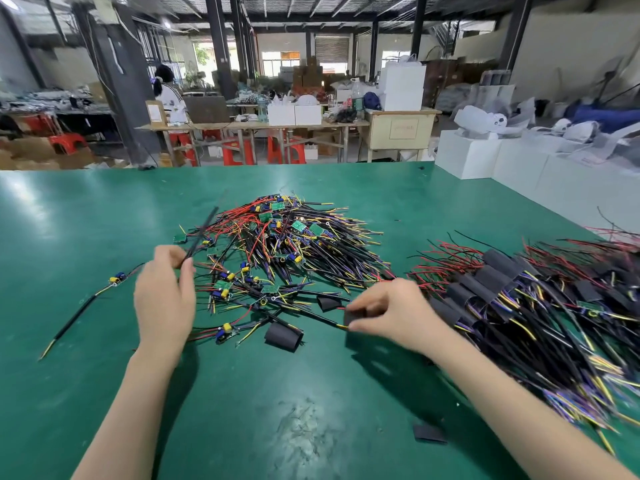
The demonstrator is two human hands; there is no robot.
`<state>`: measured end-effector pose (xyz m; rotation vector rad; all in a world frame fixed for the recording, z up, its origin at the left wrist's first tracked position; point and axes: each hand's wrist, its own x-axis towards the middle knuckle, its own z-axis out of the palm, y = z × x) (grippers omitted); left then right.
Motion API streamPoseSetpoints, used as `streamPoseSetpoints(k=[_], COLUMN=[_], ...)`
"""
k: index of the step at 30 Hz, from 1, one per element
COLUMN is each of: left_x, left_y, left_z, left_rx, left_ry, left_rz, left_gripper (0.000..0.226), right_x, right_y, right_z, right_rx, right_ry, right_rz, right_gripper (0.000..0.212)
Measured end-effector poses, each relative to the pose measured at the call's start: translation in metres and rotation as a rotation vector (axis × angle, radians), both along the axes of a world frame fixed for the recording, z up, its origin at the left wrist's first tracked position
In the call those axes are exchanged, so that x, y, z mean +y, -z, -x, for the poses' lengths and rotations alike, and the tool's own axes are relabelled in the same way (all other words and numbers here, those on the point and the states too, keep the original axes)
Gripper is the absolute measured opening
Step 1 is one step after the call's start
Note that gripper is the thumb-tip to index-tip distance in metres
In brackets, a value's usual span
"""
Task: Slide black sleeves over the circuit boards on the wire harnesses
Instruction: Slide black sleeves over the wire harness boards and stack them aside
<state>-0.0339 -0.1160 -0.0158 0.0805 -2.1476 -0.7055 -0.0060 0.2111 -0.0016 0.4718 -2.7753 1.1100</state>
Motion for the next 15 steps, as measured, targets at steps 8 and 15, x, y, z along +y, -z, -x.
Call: streamPoseSetpoints(k=[8, 15], left_x=[0.051, 0.045], left_y=[-0.003, -0.007], left_z=[-0.016, -0.014], left_rx=[-0.146, -0.279], left_ry=[0.576, 0.821], left_rz=[0.026, -0.092], left_gripper=[0.011, 0.008], right_x=[-0.009, 0.002], right_y=[0.029, 0.023], right_z=[-0.010, -0.015], right_rx=[0.185, 0.244], right_ry=[-0.120, 0.059], right_rz=[-0.427, -0.055], right_gripper=[0.039, 0.028])
